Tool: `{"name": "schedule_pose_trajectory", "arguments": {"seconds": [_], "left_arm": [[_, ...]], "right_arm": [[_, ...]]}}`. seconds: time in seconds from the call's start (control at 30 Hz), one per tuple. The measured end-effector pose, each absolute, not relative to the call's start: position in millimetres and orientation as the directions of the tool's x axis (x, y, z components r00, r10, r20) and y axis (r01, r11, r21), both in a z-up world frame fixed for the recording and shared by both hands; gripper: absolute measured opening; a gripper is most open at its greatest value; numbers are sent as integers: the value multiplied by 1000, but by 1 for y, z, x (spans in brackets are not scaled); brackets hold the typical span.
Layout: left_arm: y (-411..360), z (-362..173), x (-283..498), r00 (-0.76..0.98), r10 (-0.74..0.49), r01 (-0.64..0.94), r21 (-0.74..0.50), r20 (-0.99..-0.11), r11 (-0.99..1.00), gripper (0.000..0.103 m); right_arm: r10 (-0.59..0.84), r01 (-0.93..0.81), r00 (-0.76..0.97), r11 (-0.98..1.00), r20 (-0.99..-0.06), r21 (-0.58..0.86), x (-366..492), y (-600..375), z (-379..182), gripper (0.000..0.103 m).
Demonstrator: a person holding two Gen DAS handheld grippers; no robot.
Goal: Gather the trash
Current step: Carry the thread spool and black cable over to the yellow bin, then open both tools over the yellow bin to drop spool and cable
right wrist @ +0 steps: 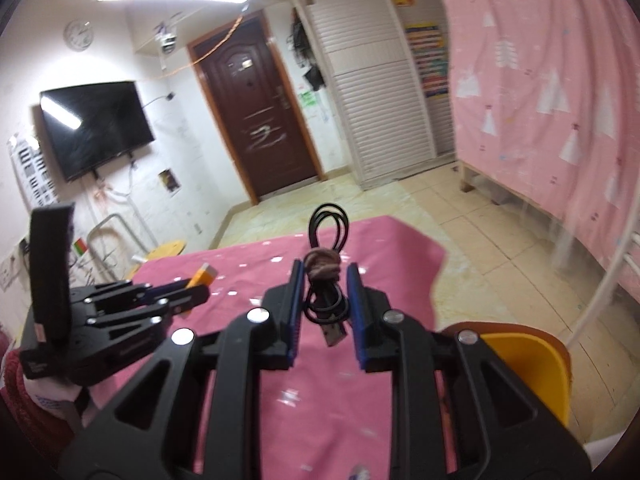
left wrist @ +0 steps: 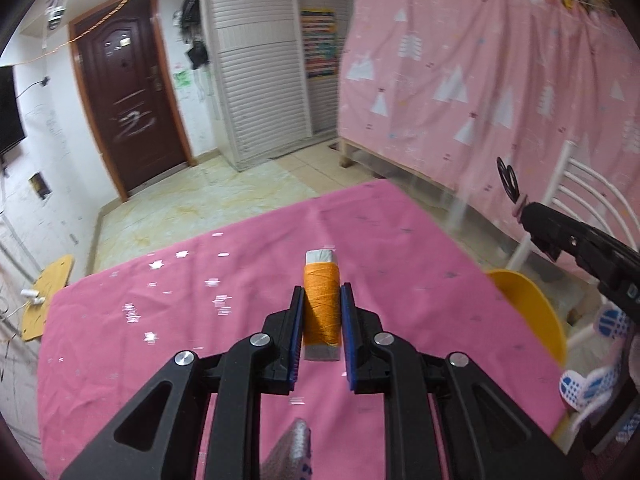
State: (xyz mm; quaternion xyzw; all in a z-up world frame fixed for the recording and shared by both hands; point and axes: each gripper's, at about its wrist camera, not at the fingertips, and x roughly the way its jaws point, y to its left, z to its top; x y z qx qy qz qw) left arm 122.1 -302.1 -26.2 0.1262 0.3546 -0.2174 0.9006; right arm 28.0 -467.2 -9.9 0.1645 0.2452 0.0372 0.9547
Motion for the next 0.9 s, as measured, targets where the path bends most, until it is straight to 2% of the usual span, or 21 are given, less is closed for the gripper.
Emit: {"name": "schedule_pose_trajectory", "arguments": {"seconds": [0.27, 0.43, 0.5, 0.53, 0.57, 0.8, 0.87, 0.9], "left_arm": [[-364, -34, 97, 575, -383, 596, 49, -723, 802, 9], [-398, -39, 83, 536, -408, 645, 46, -739, 763, 9], [-408, -41, 79, 522, -416, 661, 44, -745, 749, 9], [-414, -42, 75, 511, -424, 672, 40, -748, 740, 9], [-417, -43, 73, 504, -429, 679, 37, -749, 733, 9], [-450, -45, 61, 410, -522, 757, -40, -748, 653, 9], [-458, -46, 56, 383, -552, 773, -70, -740, 631, 9], [-461, -46, 55, 370, -565, 781, -83, -737, 619, 9]], "right_arm": [[54, 119, 878, 938, -476, 326, 3, -524, -25, 20], [-16, 203, 841, 936, -541, 288, -4, -550, -40, 21], [-22, 228, 839, 921, -544, 314, -8, -564, -46, 32], [-22, 232, 841, 917, -541, 324, -10, -567, -46, 43], [-20, 233, 845, 913, -534, 334, -12, -571, -46, 48], [-29, 235, 878, 896, -477, 378, -26, -582, -38, 49], [-35, 243, 892, 878, -451, 411, -33, -588, -36, 64], [-35, 243, 895, 874, -444, 421, -35, -590, -35, 64]]}}
